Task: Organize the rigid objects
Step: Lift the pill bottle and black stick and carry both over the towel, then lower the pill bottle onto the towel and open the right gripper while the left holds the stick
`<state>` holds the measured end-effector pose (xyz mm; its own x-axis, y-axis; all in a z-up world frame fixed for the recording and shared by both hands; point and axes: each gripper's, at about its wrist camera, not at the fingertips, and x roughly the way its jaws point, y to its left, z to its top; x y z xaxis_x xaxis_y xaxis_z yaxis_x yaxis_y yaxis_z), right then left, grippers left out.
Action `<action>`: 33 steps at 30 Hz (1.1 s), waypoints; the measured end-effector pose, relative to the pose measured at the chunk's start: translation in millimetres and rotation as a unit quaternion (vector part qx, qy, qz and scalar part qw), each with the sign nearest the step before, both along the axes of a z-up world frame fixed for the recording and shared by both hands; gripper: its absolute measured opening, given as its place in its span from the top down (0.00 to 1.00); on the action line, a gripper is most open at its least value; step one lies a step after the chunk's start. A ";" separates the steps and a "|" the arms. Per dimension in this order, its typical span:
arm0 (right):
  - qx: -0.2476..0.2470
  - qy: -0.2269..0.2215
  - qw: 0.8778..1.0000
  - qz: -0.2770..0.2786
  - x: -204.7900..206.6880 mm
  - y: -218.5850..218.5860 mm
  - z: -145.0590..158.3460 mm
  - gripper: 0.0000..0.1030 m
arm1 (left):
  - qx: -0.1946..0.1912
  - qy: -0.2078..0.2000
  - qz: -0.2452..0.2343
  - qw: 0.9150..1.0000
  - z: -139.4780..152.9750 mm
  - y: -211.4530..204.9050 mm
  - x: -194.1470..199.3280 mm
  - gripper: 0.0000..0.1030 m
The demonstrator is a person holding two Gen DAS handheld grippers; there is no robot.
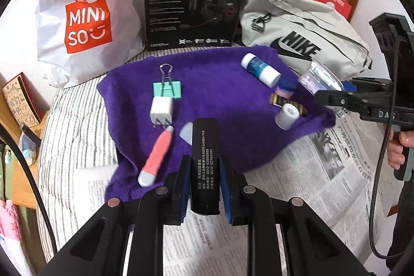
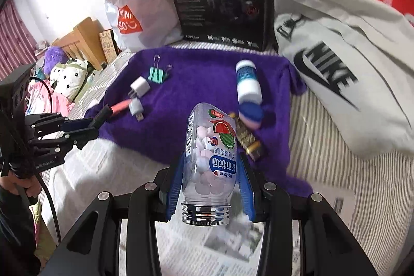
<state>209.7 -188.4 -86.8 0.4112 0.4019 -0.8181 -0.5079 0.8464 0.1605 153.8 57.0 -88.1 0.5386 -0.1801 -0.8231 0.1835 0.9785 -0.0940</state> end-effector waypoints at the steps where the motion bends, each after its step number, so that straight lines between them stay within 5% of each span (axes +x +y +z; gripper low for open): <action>1: 0.000 -0.001 1.000 0.002 6.0 4.1 0.6 0.61 | 0.000 0.001 0.002 1.000 -0.9 2.4 3.0 0.80; 19: -0.053 0.020 0.998 0.016 109.1 70.7 -50.6 0.61 | -0.024 0.015 0.015 0.999 -20.2 24.5 27.6 0.80; 33: -0.086 0.013 0.996 0.025 127.5 93.1 -76.4 0.61 | -0.027 0.013 0.012 0.999 -16.5 26.2 33.3 0.80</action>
<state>337.1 -95.4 -163.2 0.3723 0.2750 -0.8864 -0.5471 0.8365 0.0297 187.0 83.2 -104.7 0.5209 -0.2118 -0.8269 0.1573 0.9760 -0.1508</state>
